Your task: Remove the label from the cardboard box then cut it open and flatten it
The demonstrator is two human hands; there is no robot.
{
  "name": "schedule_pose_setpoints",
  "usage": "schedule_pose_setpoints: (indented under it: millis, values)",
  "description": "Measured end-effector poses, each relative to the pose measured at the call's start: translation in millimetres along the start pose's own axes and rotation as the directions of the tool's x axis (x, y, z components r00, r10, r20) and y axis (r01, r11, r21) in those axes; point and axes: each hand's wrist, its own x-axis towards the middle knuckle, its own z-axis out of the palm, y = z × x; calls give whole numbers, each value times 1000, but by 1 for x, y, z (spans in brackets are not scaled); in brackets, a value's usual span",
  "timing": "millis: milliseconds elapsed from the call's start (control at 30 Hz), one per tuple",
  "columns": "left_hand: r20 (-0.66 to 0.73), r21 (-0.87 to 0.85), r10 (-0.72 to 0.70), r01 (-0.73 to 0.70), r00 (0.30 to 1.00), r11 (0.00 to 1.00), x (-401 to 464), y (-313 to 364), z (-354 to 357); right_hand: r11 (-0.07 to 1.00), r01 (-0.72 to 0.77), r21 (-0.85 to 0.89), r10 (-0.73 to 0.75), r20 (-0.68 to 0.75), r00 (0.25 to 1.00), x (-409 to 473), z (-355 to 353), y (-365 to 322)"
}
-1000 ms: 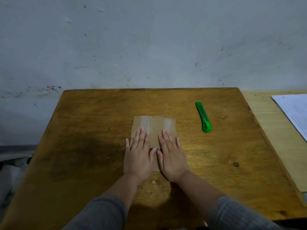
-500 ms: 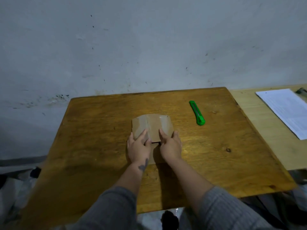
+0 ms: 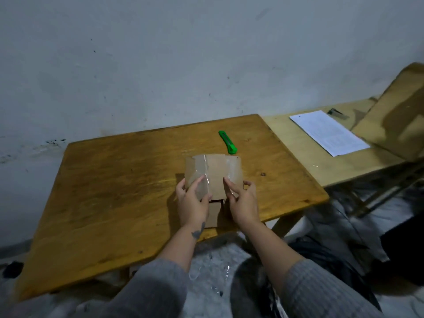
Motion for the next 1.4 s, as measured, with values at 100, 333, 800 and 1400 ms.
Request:
schedule_pose_setpoints:
  millis: [100, 333, 800, 1400]
  values:
    - [4, -6, 28, -28, 1000, 1000, -30, 17, 27, 1000, 14, -12, -14, -44, 999, -14, -35, 23]
    - [35, -28, 63, -62, 997, 998, -120, 52, 123, 998, 67, -18, -68, -67, 995, -38, -136, 115]
    - [373, 154, -209, 162, 904, 975, -280, -31, 321, 948, -232, -217, 282, 241, 929, -108, -210, 381]
    - [609, 506, -453, 120, 651, 854, -229, -262, 508, 822, -522, -227, 566, 416, 711, -54, -46, 638]
